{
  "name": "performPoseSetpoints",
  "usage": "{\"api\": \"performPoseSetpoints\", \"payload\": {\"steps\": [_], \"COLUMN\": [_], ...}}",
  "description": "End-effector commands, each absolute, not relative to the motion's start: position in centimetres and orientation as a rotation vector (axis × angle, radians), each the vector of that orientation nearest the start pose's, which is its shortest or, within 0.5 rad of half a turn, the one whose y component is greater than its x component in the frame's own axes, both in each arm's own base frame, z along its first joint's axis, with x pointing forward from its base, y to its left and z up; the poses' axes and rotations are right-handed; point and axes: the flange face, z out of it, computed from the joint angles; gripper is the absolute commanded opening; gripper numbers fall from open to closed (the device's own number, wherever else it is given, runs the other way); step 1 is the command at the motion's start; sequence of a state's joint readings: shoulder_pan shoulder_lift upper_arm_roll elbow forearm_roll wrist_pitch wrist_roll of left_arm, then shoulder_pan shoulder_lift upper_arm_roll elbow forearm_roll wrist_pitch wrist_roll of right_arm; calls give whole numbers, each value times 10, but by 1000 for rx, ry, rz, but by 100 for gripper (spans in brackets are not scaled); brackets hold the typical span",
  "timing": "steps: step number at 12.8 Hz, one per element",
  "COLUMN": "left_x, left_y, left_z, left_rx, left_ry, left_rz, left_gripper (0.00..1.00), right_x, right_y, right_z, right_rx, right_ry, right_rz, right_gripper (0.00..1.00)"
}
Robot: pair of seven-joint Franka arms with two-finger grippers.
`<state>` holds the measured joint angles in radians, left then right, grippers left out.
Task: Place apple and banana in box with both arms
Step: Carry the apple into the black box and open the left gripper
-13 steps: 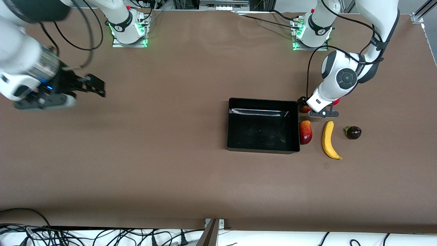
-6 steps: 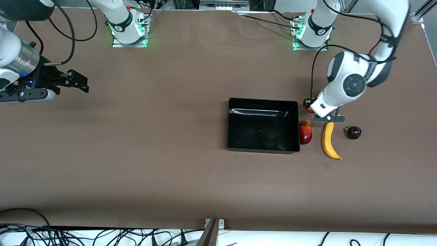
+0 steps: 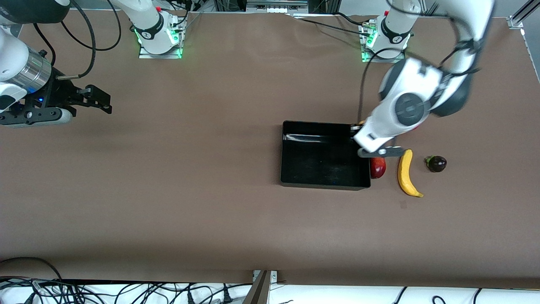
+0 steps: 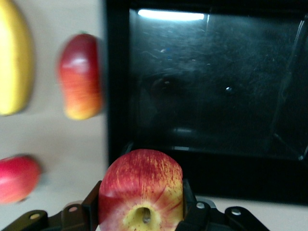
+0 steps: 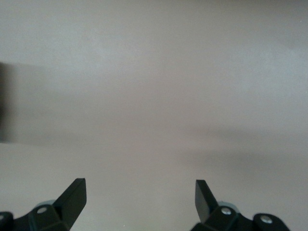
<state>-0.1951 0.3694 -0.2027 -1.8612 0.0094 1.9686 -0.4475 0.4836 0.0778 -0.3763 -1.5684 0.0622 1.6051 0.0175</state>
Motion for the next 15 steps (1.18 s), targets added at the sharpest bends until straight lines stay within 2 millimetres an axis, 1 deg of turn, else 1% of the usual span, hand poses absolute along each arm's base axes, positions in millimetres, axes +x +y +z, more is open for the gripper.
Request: {"api": "performPoseSetpoints", "payload": {"steps": [1,2,3,4,5,6,7,8,9,10,11,12,13,14,15], "left_x": [556,553,552,546,541,540,542,546,554,568,590,616,639,656,670], "left_y": [-230,-230,-230,-237,-248,-250,-250,-246,-245,-243,-235,-207,-168,-132,-104], "left_z": [259,239,227,218,217,217,220,228,247,274,309,337,344,332,312], "left_rx": [-3115,-3116,-3129,-3129,-3124,-3121,-3119,-3119,-3115,-3091,-3079,-3050,-3007,-2987,-3001], "left_ry": [-116,-136,-148,-169,-178,-200,-207,-207,-211,-214,-227,-236,-169,-97,-79], "left_rz": [364,368,343,335,333,333,329,325,330,358,369,330,253,237,203], "left_gripper": [17,17,17,22,28,82,100,100,100,100,100,100,100,100,100], "right_x": [570,570,570,571,571,571,571,570,569,570,571,571,572,574,574], "right_y": [71,67,64,57,52,47,43,45,45,45,45,46,47,45,44], "right_z": [592,593,593,592,593,592,593,594,596,596,596,595,595,595,601], "right_rx": [-3108,-3103,-3096,-3093,-3091,-3089,-3086,-3086,-3088,-3091,-3091,-3091,-3092,-3111,-3121], "right_ry": [-162,-168,-182,-173,-163,-160,-174,-184,-185,-185,-182,-182,-180,-189,-193], "right_rz": [47,47,48,50,50,54,53,50,45,43,41,38,32,26,12], "right_gripper": [100,100,100,100,100,100,100,100,100,100,100,100,100,100,100]}}
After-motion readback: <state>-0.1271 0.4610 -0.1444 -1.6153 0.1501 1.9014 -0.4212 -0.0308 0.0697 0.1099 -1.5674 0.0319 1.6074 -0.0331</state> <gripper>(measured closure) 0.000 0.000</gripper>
